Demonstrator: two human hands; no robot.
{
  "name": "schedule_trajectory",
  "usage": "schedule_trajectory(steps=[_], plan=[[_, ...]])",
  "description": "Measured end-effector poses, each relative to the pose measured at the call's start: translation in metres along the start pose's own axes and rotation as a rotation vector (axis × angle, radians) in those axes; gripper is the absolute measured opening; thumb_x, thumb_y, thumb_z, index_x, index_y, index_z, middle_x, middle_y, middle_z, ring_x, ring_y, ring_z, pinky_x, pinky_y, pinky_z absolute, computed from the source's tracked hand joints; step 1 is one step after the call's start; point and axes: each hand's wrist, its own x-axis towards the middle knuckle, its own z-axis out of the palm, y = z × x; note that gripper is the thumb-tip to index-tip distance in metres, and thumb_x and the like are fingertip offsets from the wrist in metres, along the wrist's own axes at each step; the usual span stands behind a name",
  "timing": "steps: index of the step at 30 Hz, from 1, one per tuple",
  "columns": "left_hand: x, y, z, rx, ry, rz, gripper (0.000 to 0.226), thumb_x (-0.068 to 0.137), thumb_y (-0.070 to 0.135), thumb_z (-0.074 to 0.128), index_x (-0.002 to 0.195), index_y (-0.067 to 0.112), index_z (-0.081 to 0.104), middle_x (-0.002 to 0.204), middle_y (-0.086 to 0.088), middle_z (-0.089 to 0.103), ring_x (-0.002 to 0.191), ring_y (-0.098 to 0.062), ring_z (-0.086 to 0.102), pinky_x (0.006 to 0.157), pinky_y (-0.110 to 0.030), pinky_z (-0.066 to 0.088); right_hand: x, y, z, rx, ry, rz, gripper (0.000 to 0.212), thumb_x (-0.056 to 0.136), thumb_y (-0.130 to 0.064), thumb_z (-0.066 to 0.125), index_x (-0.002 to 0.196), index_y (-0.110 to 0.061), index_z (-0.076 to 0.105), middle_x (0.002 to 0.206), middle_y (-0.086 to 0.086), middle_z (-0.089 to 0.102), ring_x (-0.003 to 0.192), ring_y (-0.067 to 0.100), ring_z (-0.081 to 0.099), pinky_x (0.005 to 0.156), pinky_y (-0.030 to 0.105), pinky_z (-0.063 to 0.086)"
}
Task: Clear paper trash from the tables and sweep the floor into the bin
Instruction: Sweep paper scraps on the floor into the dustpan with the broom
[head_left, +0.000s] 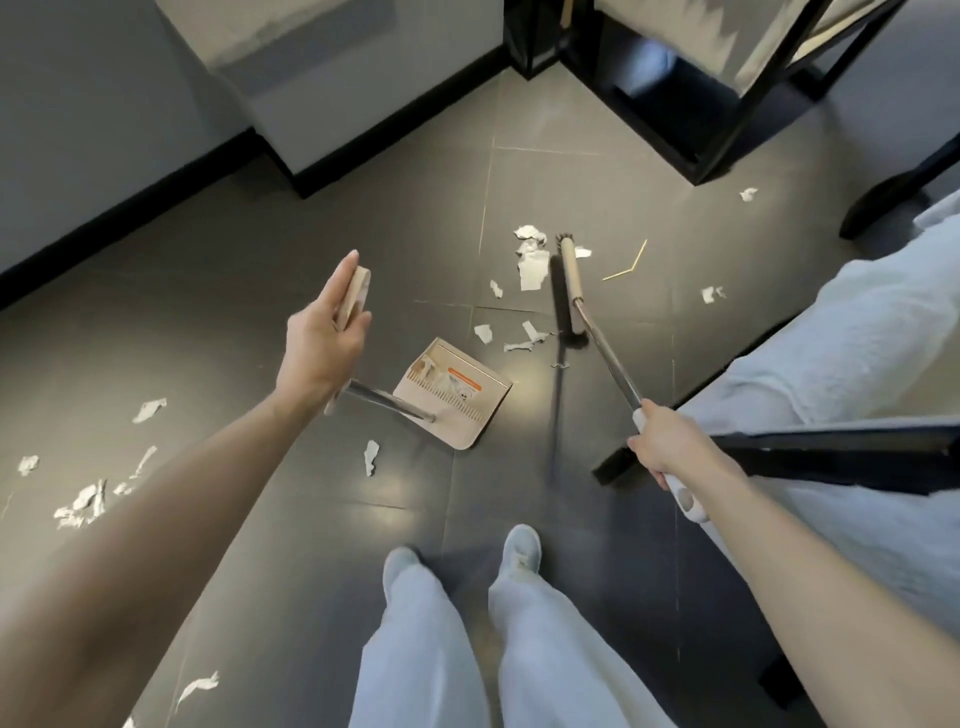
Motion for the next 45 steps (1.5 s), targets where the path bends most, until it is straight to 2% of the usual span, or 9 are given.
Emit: schedule_trajectory(steps=[4, 9, 12, 18, 24, 30, 36, 40, 45], plan=[[0.054, 0.012, 0.011, 0.034, -0.088, 0.04, 0.061, 0.092, 0.014, 0.058, 0.142, 0.044, 0.037, 0.11, 0.008, 0.061, 0.075, -0.007, 0.056, 0.077, -0.008, 0.042, 0.018, -0.03, -0.001, 0.041, -0.054, -0.068, 0.048, 0.095, -0.008, 0.044, 0.142, -0.006, 0.032, 0.087, 0.014, 0.057, 0.076, 0.029, 0.051, 0.068, 0.03, 0.044], [0.099, 0.018, 0.016, 0.016, -0.138, 0.077, 0.062, 0.093, 0.013, 0.056, 0.143, 0.042, 0.036, 0.113, 0.009, 0.061, 0.07, 0.012, 0.056, 0.072, 0.0, 0.04, -0.003, -0.066, -0.001, 0.004, -0.223, -0.118, 0.053, 0.093, -0.01, 0.044, 0.144, -0.017, 0.03, 0.061, 0.006, 0.054, 0.047, 0.02, 0.05, 0.053, 0.026, 0.049], [0.115, 0.018, 0.013, 0.01, -0.2, 0.099, 0.063, 0.093, 0.013, 0.055, 0.144, 0.043, 0.033, 0.108, 0.008, 0.061, 0.066, 0.006, 0.057, 0.067, -0.006, 0.044, -0.025, -0.069, -0.003, 0.044, -0.258, -0.118, 0.055, 0.096, -0.022, 0.044, 0.147, -0.032, 0.024, 0.06, 0.002, 0.055, 0.032, 0.012, 0.048, 0.042, 0.021, 0.042], [0.118, -0.001, -0.005, -0.013, -0.293, 0.12, 0.066, 0.095, 0.015, 0.054, 0.142, 0.051, 0.027, 0.109, 0.014, 0.057, 0.071, -0.009, 0.06, 0.065, -0.022, 0.05, -0.068, -0.07, -0.011, 0.206, -0.239, -0.014, 0.065, 0.095, -0.03, 0.049, 0.148, -0.047, 0.016, 0.06, -0.002, 0.054, 0.037, 0.013, 0.049, 0.044, 0.021, 0.044], [0.091, -0.028, -0.039, -0.059, -0.305, 0.136, 0.066, 0.094, 0.012, 0.055, 0.14, 0.052, 0.032, 0.105, 0.022, 0.055, 0.062, 0.0, 0.055, 0.056, -0.009, 0.045, -0.093, -0.089, 0.006, 0.276, -0.172, 0.006, 0.066, 0.097, -0.024, 0.047, 0.15, -0.043, 0.014, 0.065, 0.005, 0.053, 0.049, 0.021, 0.051, 0.051, 0.027, 0.047], [0.013, -0.061, -0.084, -0.089, -0.176, 0.132, 0.066, 0.092, 0.009, 0.058, 0.142, 0.045, 0.036, 0.111, 0.019, 0.057, 0.067, 0.008, 0.054, 0.063, -0.001, 0.041, -0.12, -0.077, 0.047, 0.436, -0.16, -0.014, 0.066, 0.096, -0.02, 0.052, 0.151, -0.038, 0.02, 0.061, 0.011, 0.053, 0.045, 0.02, 0.046, 0.048, 0.028, 0.046], [-0.08, -0.101, -0.14, -0.109, -0.065, 0.077, 0.065, 0.092, 0.009, 0.057, 0.141, 0.047, 0.037, 0.122, 0.002, 0.061, 0.078, -0.007, 0.06, 0.074, -0.008, 0.044, -0.167, -0.067, 0.097, 0.588, -0.185, -0.011, 0.064, 0.096, -0.017, 0.056, 0.148, -0.04, 0.028, 0.058, 0.006, 0.046, 0.038, 0.012, 0.038, 0.039, 0.02, 0.038], [-0.128, -0.134, -0.186, -0.082, -0.023, 0.038, 0.064, 0.092, 0.011, 0.057, 0.139, 0.05, 0.038, 0.094, 0.002, 0.058, 0.054, -0.004, 0.044, 0.061, -0.006, 0.041, -0.205, -0.08, 0.133, 0.602, -0.207, -0.022, 0.064, 0.096, -0.014, 0.054, 0.149, -0.038, 0.026, 0.06, 0.005, 0.044, 0.042, 0.013, 0.037, 0.037, 0.019, 0.036], [-0.176, -0.188, -0.251, -0.022, -0.038, 0.049, 0.065, 0.091, 0.013, 0.058, 0.138, 0.052, 0.037, 0.082, -0.004, 0.055, 0.057, -0.014, 0.039, 0.061, -0.024, 0.042, -0.245, -0.107, 0.183, 0.601, -0.237, -0.019, 0.063, 0.097, -0.013, 0.054, 0.148, -0.037, 0.028, 0.062, 0.005, 0.042, 0.043, 0.013, 0.036, 0.037, 0.019, 0.035]])
